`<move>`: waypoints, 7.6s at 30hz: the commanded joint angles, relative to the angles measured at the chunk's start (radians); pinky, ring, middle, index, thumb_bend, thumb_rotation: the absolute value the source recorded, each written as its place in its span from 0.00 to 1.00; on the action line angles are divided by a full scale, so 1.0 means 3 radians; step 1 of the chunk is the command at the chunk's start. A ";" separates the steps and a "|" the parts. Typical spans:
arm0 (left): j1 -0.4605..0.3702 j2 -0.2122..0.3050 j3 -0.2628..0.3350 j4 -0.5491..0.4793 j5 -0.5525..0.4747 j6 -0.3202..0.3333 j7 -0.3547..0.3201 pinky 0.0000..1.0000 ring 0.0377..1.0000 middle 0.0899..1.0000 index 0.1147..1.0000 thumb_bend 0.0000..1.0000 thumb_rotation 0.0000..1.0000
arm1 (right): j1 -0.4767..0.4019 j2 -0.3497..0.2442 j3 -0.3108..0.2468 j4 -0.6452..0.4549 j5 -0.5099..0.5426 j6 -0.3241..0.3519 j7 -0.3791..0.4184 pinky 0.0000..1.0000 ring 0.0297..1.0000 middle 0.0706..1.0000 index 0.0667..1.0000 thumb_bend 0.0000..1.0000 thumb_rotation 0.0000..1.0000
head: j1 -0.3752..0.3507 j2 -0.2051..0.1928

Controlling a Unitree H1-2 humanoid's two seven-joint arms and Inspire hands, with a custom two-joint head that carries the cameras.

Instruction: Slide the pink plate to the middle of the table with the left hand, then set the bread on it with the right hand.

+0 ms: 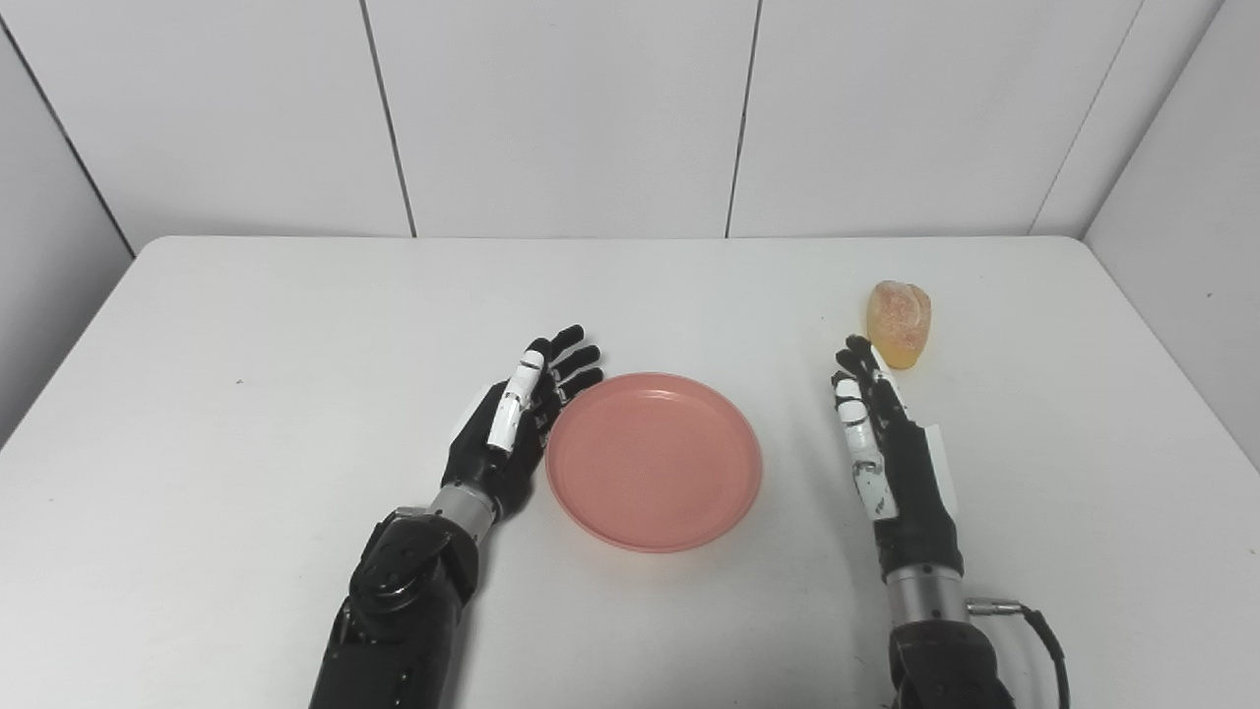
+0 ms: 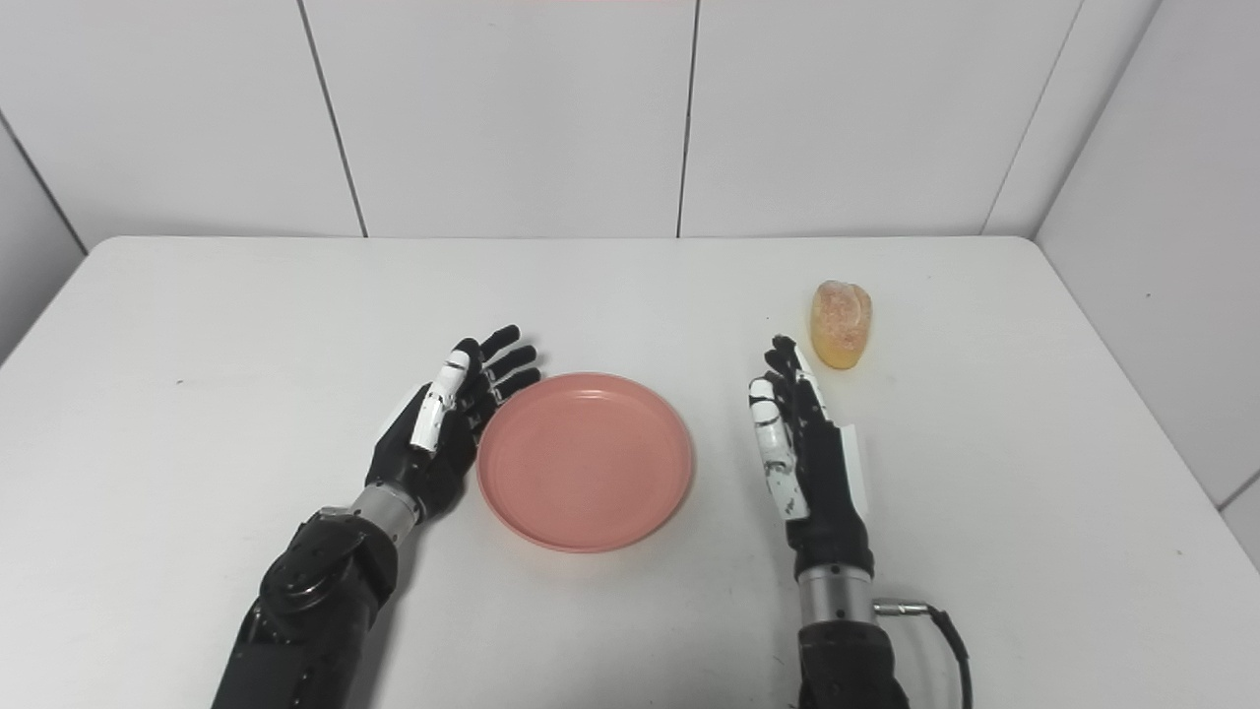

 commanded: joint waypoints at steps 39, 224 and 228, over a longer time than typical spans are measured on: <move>0.0067 0.0101 0.0084 0.0047 -0.0030 0.0060 -0.0154 0.90 0.88 0.88 0.86 0.33 1.00 | -0.1713 -0.0661 -0.0297 0.0724 -0.1971 0.1205 0.0398 0.68 0.85 0.93 0.94 0.82 0.55 | -0.0462 -0.0228; -0.0115 -0.0191 -0.0118 0.0157 0.0327 -0.0054 0.0178 0.83 0.86 0.86 0.84 0.35 1.00 | -0.1312 -0.0420 0.1319 0.0306 -0.2321 0.1201 0.2261 0.36 0.45 0.51 0.62 0.65 0.18 | 0.0617 0.0330; -0.0116 -0.0187 -0.0120 0.0163 0.0328 -0.0060 0.0177 0.84 0.86 0.86 0.84 0.36 1.00 | -0.1305 -0.0394 0.1286 0.0270 -0.2376 0.1203 0.2365 0.39 0.50 0.60 0.71 0.72 0.25 | 0.0615 0.0330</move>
